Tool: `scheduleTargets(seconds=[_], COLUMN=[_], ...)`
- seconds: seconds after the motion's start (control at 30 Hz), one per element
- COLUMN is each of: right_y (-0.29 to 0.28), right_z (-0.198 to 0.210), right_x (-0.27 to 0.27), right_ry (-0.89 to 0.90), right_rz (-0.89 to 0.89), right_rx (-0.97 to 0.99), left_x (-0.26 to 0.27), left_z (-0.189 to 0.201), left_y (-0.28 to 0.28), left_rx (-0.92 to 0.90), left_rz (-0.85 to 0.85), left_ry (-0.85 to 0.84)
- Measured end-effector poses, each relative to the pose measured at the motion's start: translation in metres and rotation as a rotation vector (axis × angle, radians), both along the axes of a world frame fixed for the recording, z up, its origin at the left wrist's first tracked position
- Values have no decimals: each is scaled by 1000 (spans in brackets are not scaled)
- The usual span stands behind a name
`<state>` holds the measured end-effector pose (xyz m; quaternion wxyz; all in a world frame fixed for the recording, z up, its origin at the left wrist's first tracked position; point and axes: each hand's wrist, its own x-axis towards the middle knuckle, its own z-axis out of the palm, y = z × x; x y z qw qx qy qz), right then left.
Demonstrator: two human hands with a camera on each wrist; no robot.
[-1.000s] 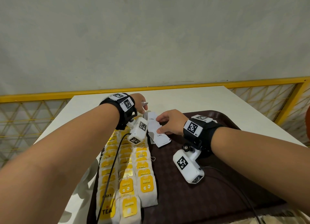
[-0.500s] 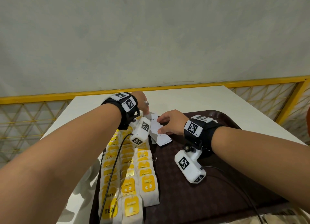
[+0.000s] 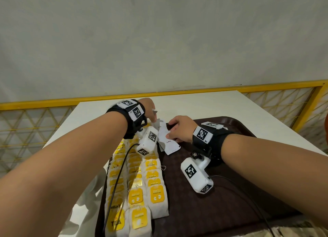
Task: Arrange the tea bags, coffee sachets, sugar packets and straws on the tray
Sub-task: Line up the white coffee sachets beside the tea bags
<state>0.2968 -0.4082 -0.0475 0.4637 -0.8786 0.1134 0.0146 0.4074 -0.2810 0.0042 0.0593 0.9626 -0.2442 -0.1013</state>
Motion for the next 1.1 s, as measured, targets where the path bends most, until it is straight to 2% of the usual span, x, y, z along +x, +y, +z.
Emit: scheduleTargets(seconds=[0.1, 0.37, 0.6, 0.77, 0.93, 1.0, 1.1], right_y=[2, 5, 4, 1, -4, -2, 1], right_z=[-2, -9, -11, -4, 5, 6, 8], right_x=[0, 4, 5, -2, -16, -17, -15], right_ry=[16, 5, -8, -5, 59, 51, 35], right_rz=[-2, -56, -52, -32, 140, 147, 123], right_rx=[34, 40, 19, 109, -52, -146, -171], left_x=[-2, -13, -18, -18, -21, -22, -24], left_z=[5, -3, -7, -3, 1, 1, 4], left_y=[2, -6, -14, -13, -12, -12, -10], left_rx=[-20, 149, 227, 222, 213, 203, 178], left_rz=[0, -68, -54, -51, -69, -71, -81], left_ry=[-15, 55, -1, -30, -49, -55, -83])
